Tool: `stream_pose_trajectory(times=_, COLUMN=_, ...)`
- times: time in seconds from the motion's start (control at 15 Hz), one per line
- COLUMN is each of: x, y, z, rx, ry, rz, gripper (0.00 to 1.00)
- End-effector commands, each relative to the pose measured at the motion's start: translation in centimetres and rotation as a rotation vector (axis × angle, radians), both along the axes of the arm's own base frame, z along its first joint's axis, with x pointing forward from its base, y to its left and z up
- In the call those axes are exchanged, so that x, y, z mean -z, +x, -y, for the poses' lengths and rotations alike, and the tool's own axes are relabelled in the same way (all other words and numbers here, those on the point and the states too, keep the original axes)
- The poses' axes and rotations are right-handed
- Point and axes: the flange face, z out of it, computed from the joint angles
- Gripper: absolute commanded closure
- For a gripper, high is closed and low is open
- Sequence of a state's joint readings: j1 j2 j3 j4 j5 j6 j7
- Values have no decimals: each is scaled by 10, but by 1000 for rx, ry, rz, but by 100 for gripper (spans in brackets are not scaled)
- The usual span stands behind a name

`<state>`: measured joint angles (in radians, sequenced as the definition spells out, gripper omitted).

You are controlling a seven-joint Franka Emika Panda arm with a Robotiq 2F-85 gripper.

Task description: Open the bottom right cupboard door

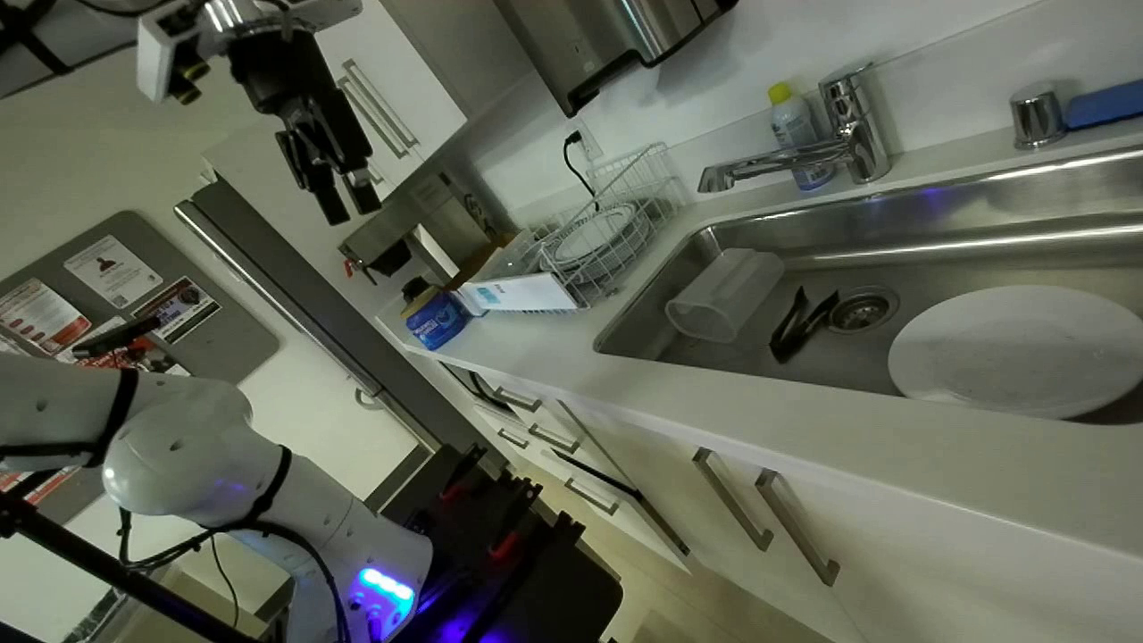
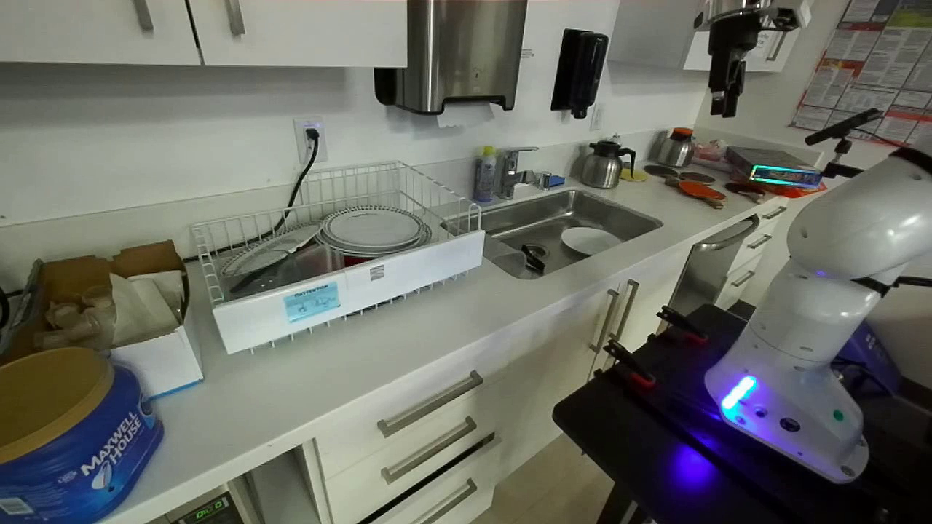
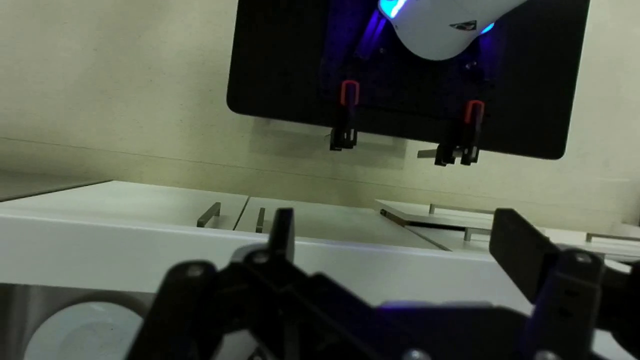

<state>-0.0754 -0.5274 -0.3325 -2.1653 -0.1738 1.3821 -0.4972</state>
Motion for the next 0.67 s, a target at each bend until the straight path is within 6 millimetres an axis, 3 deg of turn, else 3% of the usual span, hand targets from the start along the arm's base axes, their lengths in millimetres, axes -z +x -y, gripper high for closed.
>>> stream_pose_trajectory(times=0.0, x=8, y=13, z=29, rx=153, ry=-24, rz=56, gripper=0)
stream_pose_trajectory(times=0.27, x=33, y=22, z=80, rx=361, ry=-66, rz=90, gripper=0)
stream_pose_trajectory(times=0.6, x=81, y=-2, z=151, rx=607, ry=-29, rz=55, gripper=0)
